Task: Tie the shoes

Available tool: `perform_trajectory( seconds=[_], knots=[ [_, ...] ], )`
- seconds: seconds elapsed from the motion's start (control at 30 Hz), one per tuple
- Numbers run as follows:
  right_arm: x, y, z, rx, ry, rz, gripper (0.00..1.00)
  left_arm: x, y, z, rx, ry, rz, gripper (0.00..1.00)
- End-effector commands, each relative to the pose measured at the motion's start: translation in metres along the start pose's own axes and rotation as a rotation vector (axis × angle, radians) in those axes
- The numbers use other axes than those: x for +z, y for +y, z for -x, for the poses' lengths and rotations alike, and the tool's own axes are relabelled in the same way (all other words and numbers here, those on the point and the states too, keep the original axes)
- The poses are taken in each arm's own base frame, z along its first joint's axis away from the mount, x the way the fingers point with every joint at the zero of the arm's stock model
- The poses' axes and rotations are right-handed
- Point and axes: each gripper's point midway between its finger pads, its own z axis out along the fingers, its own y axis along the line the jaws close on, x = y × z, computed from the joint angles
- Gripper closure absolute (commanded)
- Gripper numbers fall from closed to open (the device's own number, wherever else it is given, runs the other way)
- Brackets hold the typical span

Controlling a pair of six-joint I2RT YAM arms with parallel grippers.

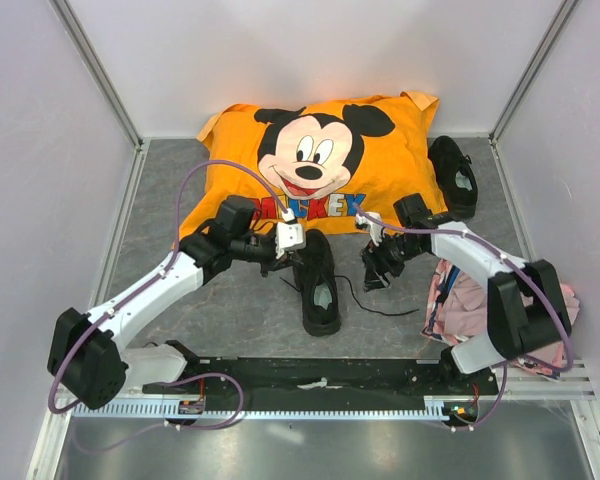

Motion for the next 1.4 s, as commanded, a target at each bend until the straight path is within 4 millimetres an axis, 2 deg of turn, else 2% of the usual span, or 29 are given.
perform_trajectory(
  seconds=[0.0, 0.17, 0.4, 0.67, 0.8, 0.9, 0.93, 0.97, 1.03, 1.1, 1.13, 1.2, 1.23, 1.3, 1.33, 1.37],
  knots=[
    [0.005, -0.003, 0.004, 0.014, 0.037, 0.041, 0.27, 0.003, -0.015, 0.027, -0.088, -0.065, -0.081, 0.99],
    [0.001, 0.011, -0.013, 0.003, 0.147, 0.152, 0.27, 0.009, -0.013, 0.024, -0.088, -0.055, -0.083, 0.98],
    [-0.002, 0.013, -0.033, -0.066, 0.227, 0.157, 0.25, 0.015, -0.011, 0.024, -0.096, -0.073, -0.087, 0.98],
    [0.016, 0.007, -0.083, -0.148, 0.378, 0.131, 0.28, 0.016, -0.015, 0.017, -0.096, -0.063, -0.098, 0.98],
    [0.024, 0.008, -0.097, -0.169, 0.410, 0.141, 0.35, 0.014, -0.017, 0.016, -0.076, -0.059, -0.097, 0.98],
    [0.027, 0.006, -0.100, -0.167, 0.405, 0.122, 0.60, 0.012, -0.019, 0.016, -0.074, -0.057, -0.102, 0.98],
    [0.028, 0.003, -0.097, -0.169, 0.392, 0.103, 0.77, 0.012, -0.021, 0.015, -0.074, -0.058, -0.110, 0.99],
    [0.027, 0.000, -0.094, -0.159, 0.382, 0.084, 0.87, 0.012, -0.022, 0.014, -0.069, -0.056, -0.112, 0.98],
    [0.020, -0.012, -0.072, -0.132, 0.317, 0.020, 1.00, 0.011, -0.023, 0.014, -0.056, -0.060, -0.114, 0.98],
    [0.010, -0.021, -0.050, -0.099, 0.247, -0.026, 1.00, 0.008, -0.024, 0.017, -0.040, -0.070, -0.111, 0.98],
    [0.000, -0.030, -0.026, -0.097, 0.174, -0.050, 1.00, 0.008, -0.025, 0.017, -0.036, -0.074, -0.115, 0.99],
    [-0.011, -0.034, 0.000, -0.100, 0.100, -0.074, 1.00, 0.006, -0.026, 0.020, -0.018, -0.082, -0.113, 0.98],
    [-0.020, -0.036, 0.026, -0.099, 0.033, -0.085, 1.00, 0.004, -0.027, 0.021, -0.004, -0.087, -0.113, 0.99],
    [-0.026, -0.034, 0.054, -0.101, -0.040, -0.073, 1.00, 0.003, -0.027, 0.022, 0.031, -0.093, -0.115, 0.99],
    [-0.032, -0.031, 0.078, -0.096, -0.100, -0.070, 1.00, 0.002, -0.027, 0.022, 0.037, -0.094, -0.116, 0.98],
    [-0.031, -0.026, 0.091, -0.086, -0.140, -0.035, 1.00, 0.003, -0.027, 0.024, 0.051, -0.098, -0.118, 0.99]
  ],
)
